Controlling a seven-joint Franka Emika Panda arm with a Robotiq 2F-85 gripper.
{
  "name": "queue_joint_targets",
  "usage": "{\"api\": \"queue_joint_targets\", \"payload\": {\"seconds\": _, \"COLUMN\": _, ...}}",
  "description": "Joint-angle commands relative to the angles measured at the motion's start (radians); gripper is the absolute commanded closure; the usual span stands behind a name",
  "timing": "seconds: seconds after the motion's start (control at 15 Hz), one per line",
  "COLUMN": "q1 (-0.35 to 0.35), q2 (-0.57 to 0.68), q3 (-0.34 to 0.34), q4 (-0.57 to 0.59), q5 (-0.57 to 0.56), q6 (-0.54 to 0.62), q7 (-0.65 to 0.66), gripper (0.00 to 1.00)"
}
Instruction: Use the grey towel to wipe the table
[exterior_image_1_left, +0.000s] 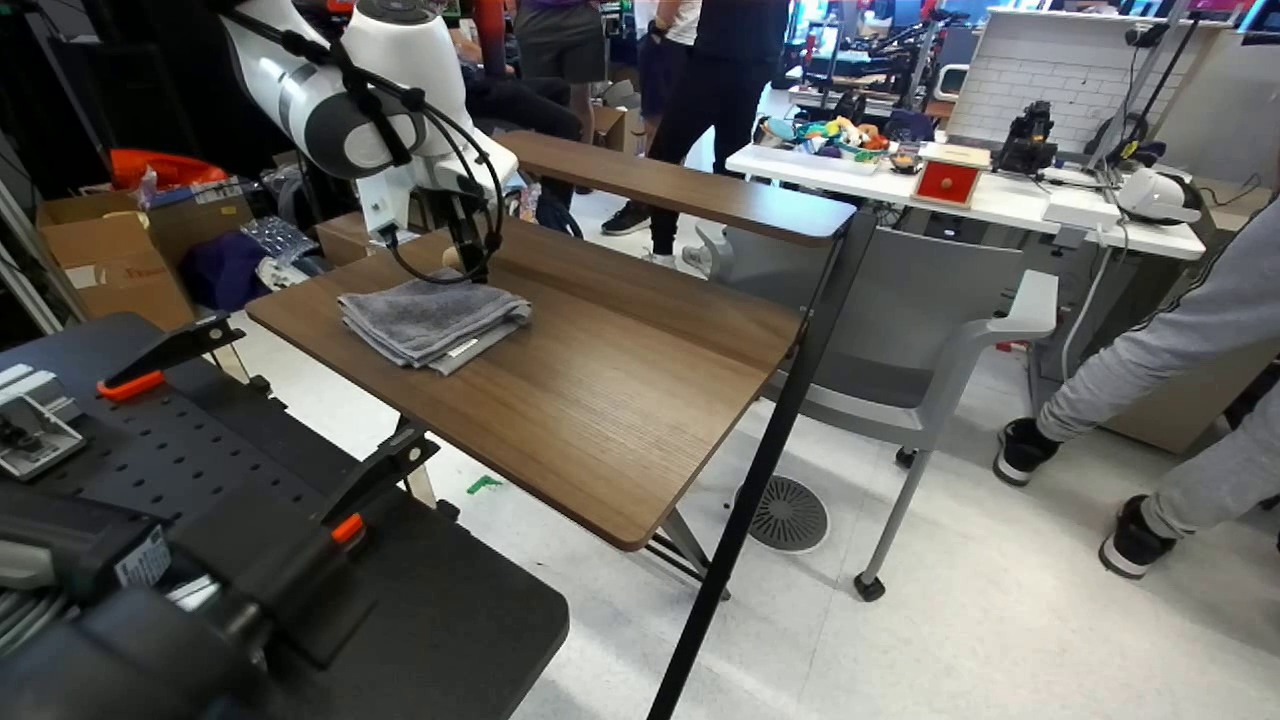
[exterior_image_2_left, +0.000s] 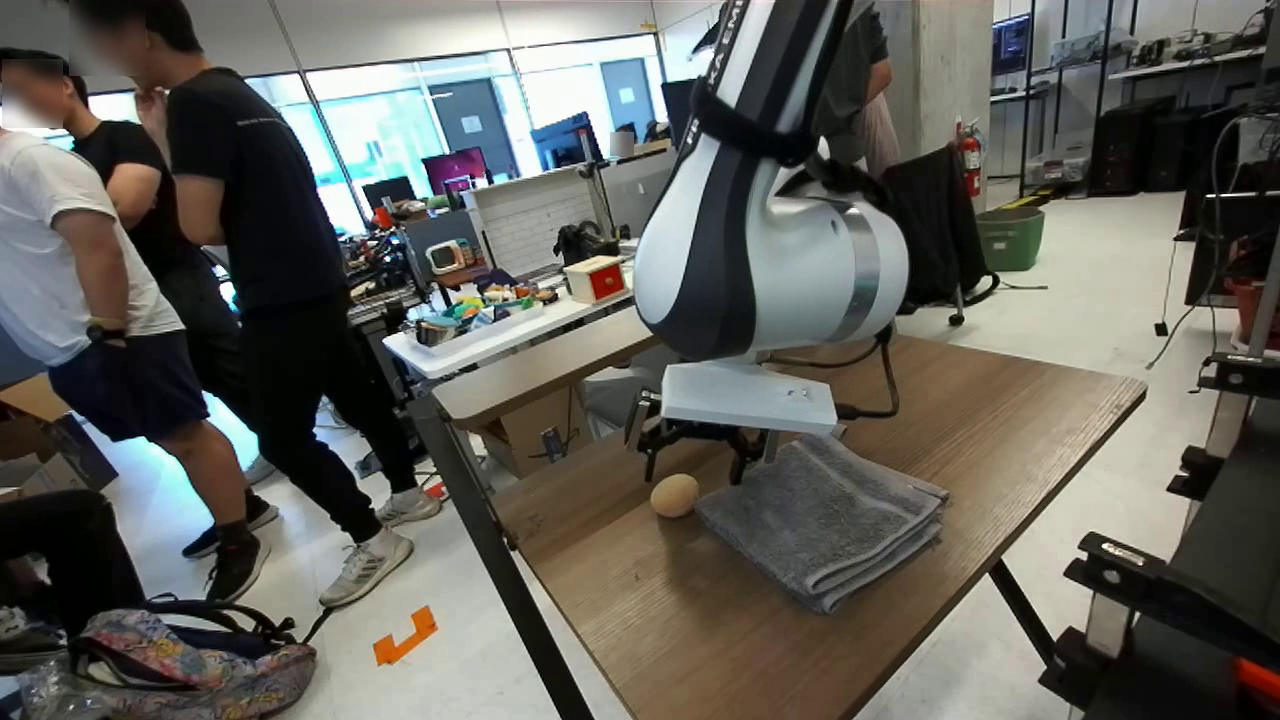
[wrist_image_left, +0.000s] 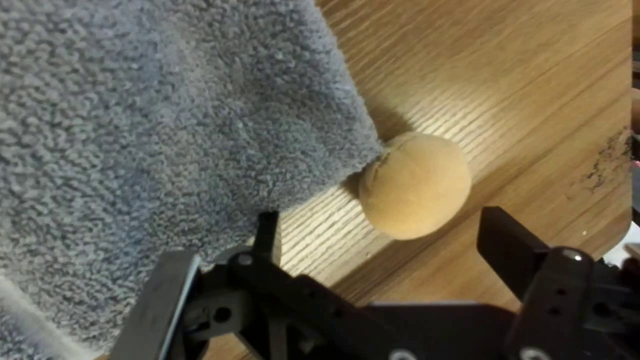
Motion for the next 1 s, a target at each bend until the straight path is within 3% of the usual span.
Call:
{"api": "queue_joint_targets", "payload": {"seconds": 0.0, "q1": 0.022, "q2": 0.051, "q3": -0.003, "q4": 0.082, "q5": -0.01, "q6": -0.017, "q7": 0.017, "gripper": 0.0}}
{"api": "queue_joint_targets", "payload": {"seconds": 0.13, "q1": 0.026, "q2": 0.063, "q3": 0.0, "q4": 0.102, "q5": -0.01, "q6": -0.018, "q7": 0.015, "gripper": 0.0}}
{"api": "queue_joint_targets", "payload": {"seconds": 0.2, "q1": 0.028, "q2": 0.068, "q3": 0.001, "q4": 0.109, "q5": -0.01, "q6": -0.019, "q7": 0.015, "gripper": 0.19}}
{"api": "queue_joint_targets", "payload": {"seconds": 0.8, "q1": 0.004, "q2": 0.071, "q3": 0.013, "q4": 0.146, "q5": 0.0, "q6": -0.06, "q7": 0.019, "gripper": 0.88}}
{"api": "queue_joint_targets", "payload": {"seconds": 0.93, "q1": -0.004, "q2": 0.07, "q3": 0.014, "q4": 0.16, "q5": 0.004, "q6": -0.079, "q7": 0.028, "gripper": 1.0}}
